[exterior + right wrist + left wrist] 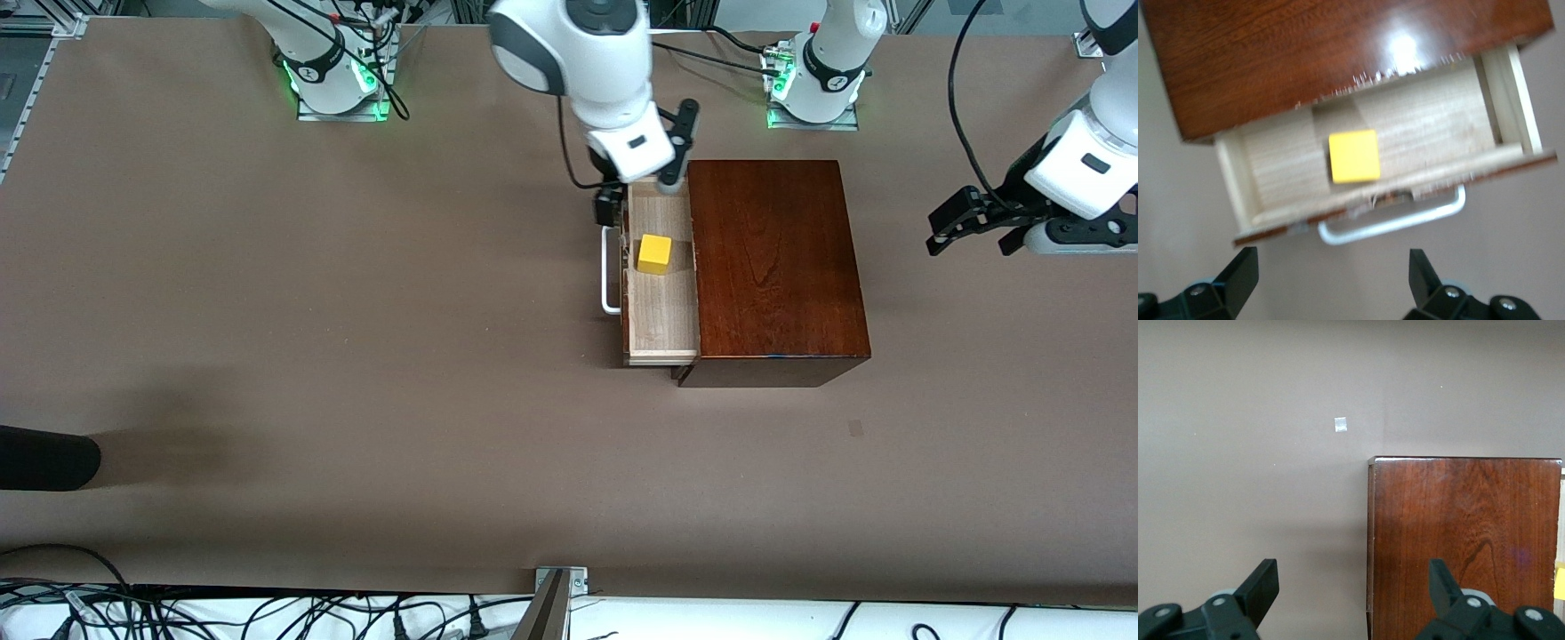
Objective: Open drawer, take yellow block, close drawer
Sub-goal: 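Move the right gripper over the yellow cube while the left gripper retracts, then lower the right gripper onto the yellow cube and close on it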
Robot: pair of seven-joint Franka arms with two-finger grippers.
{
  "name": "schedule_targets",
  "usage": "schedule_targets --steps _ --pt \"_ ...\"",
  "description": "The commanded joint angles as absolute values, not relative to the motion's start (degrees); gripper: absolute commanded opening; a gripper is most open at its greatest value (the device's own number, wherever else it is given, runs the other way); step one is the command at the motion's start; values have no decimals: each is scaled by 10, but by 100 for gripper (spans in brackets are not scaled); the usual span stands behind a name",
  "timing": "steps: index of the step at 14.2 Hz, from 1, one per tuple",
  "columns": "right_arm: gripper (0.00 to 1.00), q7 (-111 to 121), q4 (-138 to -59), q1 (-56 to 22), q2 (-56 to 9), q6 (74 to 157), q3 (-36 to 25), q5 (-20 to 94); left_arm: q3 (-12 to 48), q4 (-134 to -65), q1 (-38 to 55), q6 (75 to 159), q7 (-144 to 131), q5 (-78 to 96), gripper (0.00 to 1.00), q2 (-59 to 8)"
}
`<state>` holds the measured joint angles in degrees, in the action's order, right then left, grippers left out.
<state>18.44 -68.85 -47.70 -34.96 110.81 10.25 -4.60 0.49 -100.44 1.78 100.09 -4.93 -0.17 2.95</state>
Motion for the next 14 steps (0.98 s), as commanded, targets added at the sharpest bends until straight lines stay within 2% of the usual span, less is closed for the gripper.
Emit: schedule_targets --steps 1,4,14 --pt "100 195 -638 -502 -404 1135 97 -77 -3 -1010 25 1007 -37 -11 100 37" --pt "100 199 -634 -516 -429 1151 97 -115 6 -1008 24 1005 -40 -13 100 33" --pt "100 204 -635 -515 -477 1221 92 -133 13 -1000 24 989 -39 -14 100 33"
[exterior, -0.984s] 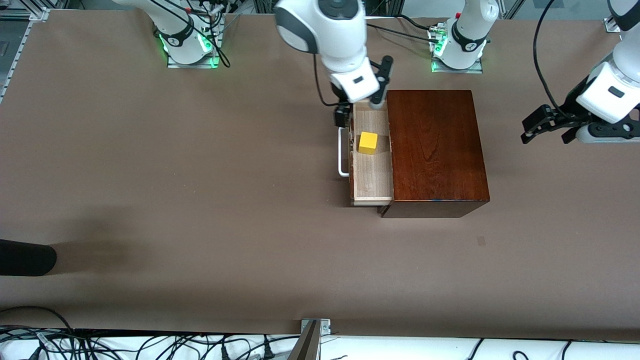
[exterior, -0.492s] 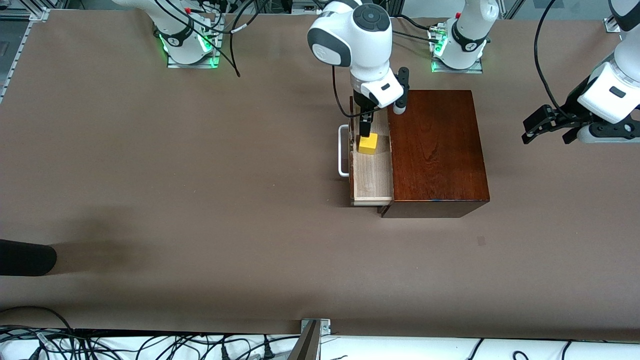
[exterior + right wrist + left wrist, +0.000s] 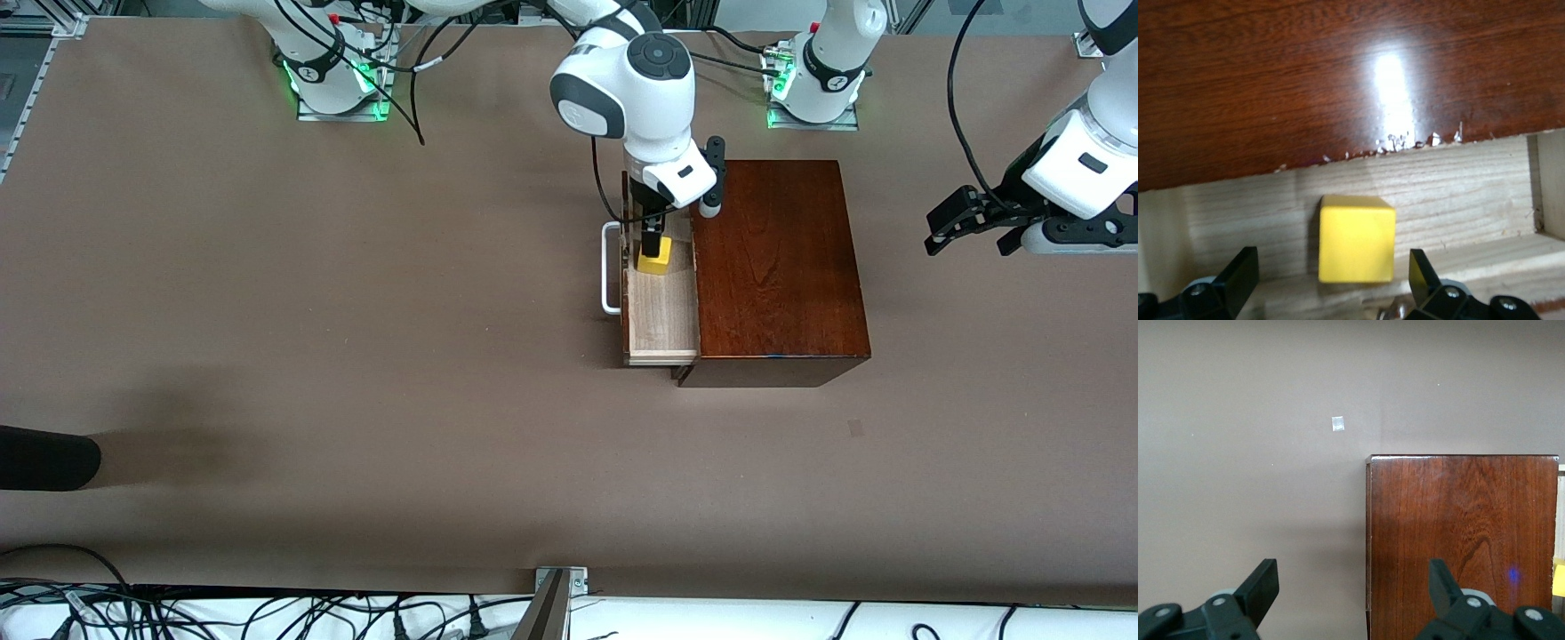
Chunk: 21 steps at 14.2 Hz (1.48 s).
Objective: Open drawer, take yellow block, close drawer
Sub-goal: 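Lower the right gripper onto the yellow cube and close on it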
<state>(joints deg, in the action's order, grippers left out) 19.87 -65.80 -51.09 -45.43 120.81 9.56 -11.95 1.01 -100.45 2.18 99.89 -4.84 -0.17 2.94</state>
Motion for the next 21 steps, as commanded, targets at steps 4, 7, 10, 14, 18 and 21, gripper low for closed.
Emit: schedule_targets --steps 4,7,10,14,18,21 --pt "100 207 -635 -515 -483 1231 83 -134 12 -1000 23 984 -38 -14 100 33" --pt "100 205 -637 -515 -490 1232 82 -134 13 -1000 24 984 -38 -15 100 33" --pt "100 201 -639 -516 -492 1233 82 -136 17 -998 24 983 -38 -15 100 33" --pt "5 197 -635 -516 -495 1233 82 -142 17 -998 24 983 -38 -15 100 33" --pt "0 201 -633 -516 -488 1224 83 -142 17 -998 24 983 -38 -15 100 33" --pt "0 184 -626 -512 -453 1207 85 -136 18 -998 24 983 -38 -15 100 33"
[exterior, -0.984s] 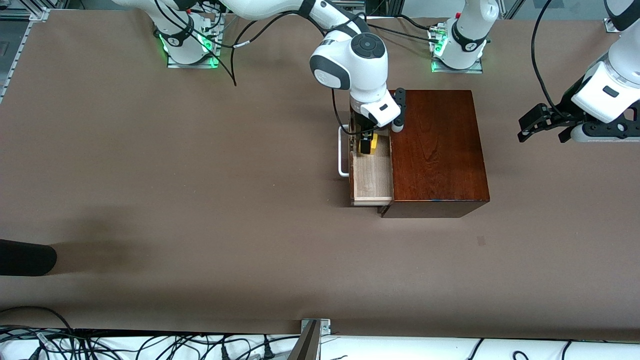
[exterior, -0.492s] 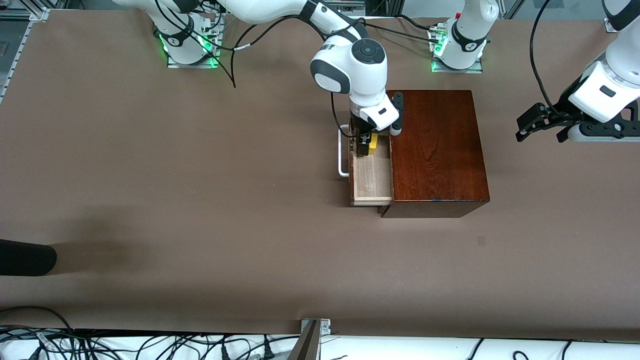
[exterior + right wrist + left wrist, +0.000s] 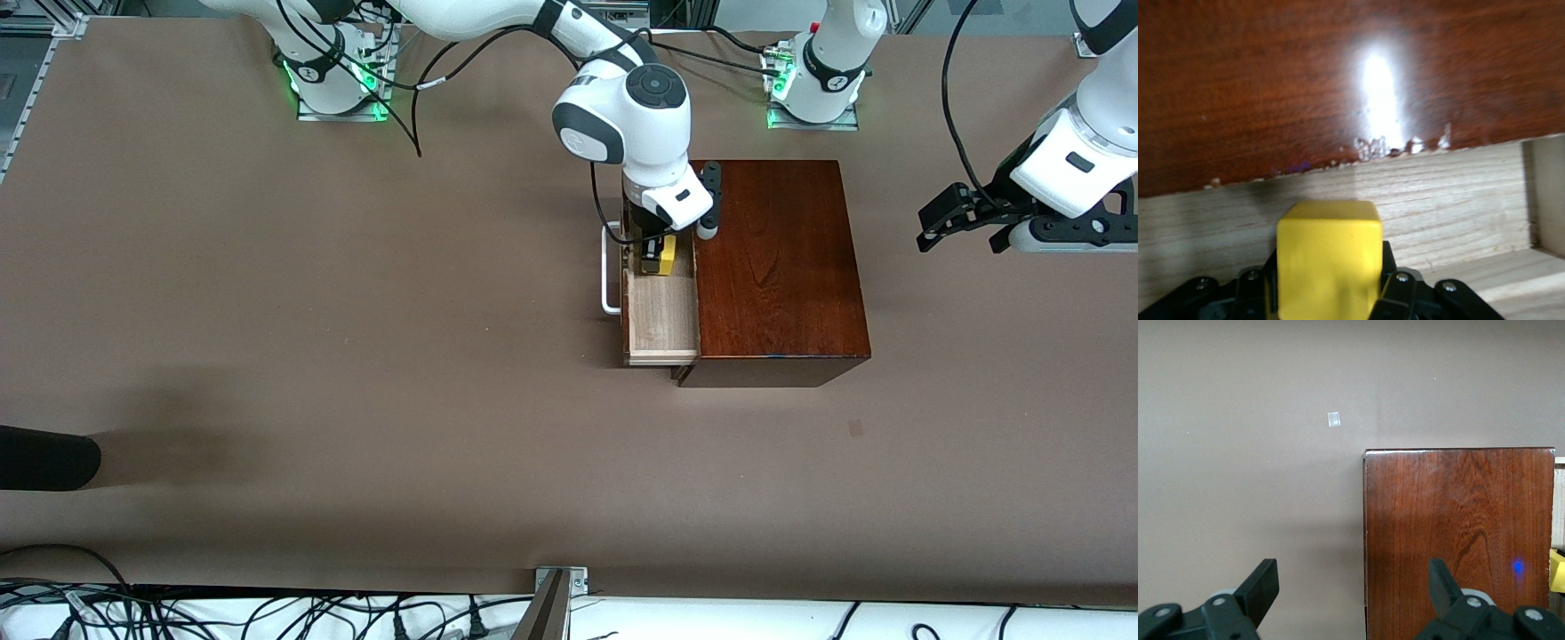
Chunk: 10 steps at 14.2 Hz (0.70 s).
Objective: Open drawer, take yellow block, close drawer
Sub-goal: 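Lower the right gripper onto the yellow cube and close on it, then lift the yellow cube out of the drawer with the right gripper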
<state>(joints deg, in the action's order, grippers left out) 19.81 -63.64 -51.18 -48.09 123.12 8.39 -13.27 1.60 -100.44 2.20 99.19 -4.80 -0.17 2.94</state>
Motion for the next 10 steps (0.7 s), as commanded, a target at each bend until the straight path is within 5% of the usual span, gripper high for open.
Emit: schedule_targets --steps 1,10 --pt "0 174 -615 -508 -444 1188 85 -129 18 -998 24 983 -38 -15 100 33" --pt "0 117 -610 -346 -326 1089 79 -57 41 -979 25 953 -40 -17 100 25"
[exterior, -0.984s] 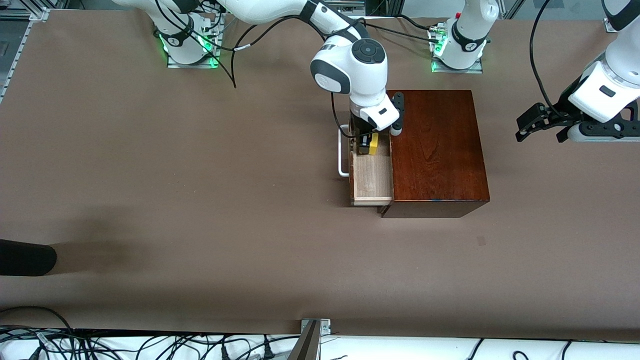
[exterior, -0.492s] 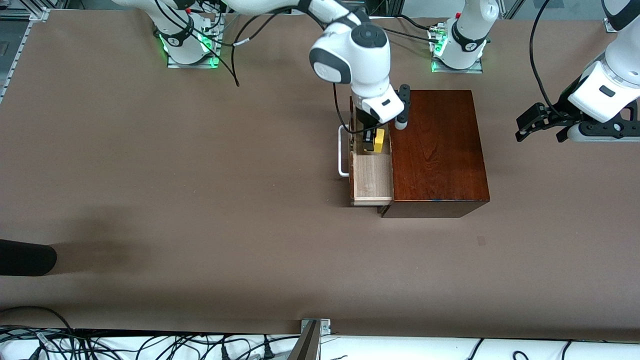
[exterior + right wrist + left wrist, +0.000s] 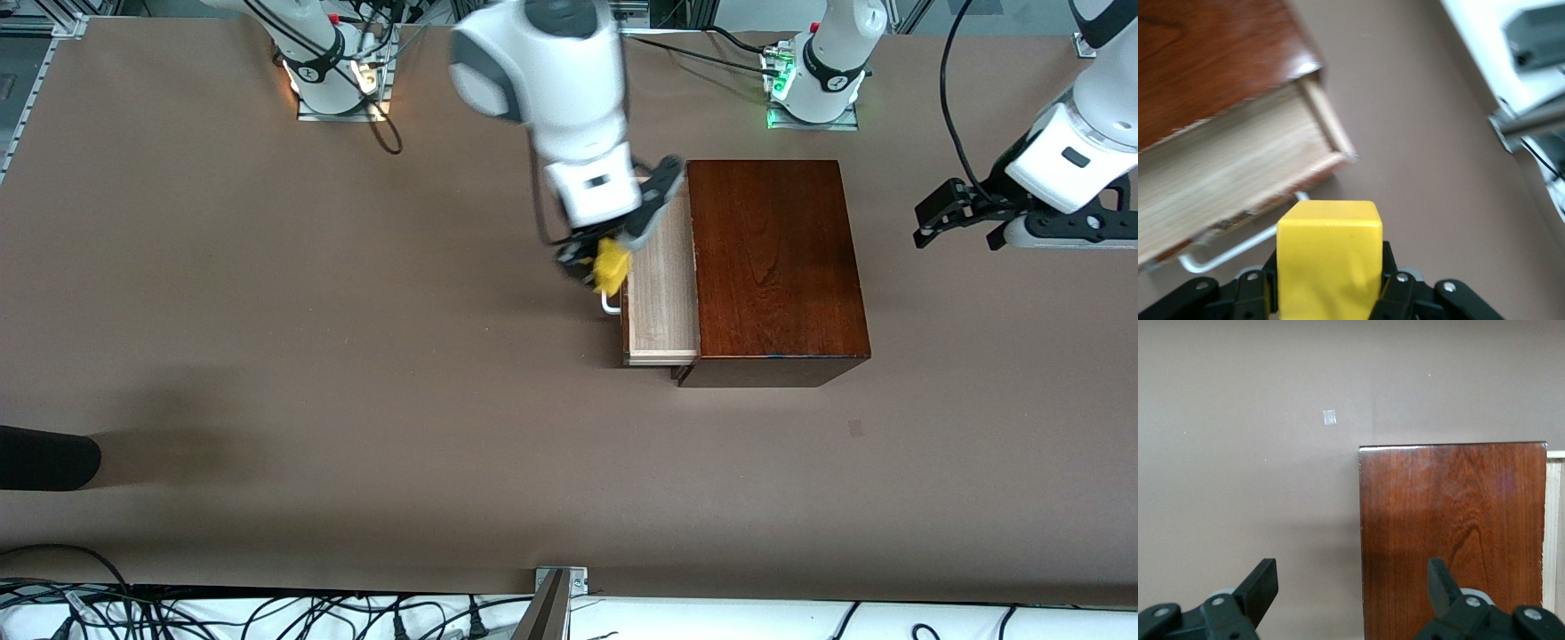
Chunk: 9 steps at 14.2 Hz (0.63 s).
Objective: Open drawer, take yellow block, close drawer
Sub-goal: 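Lift the yellow cube out of the drawer with the right gripper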
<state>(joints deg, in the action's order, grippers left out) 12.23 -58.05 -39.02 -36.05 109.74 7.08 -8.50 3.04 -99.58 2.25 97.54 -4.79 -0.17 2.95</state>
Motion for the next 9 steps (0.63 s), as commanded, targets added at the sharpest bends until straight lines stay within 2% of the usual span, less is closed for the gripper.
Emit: schedule_targets --steps 1,5,9 --pt "0 118 -640 -310 -306 1089 79 -48 47 -978 25 940 -39 -15 100 25" --pt "0 120 -817 -187 -230 1095 78 4 122 -955 25 892 -13 -11 100 9" --pt "0 113 -930 -98 -224 1130 78 -1 163 -946 27 885 206 57 100 -45"
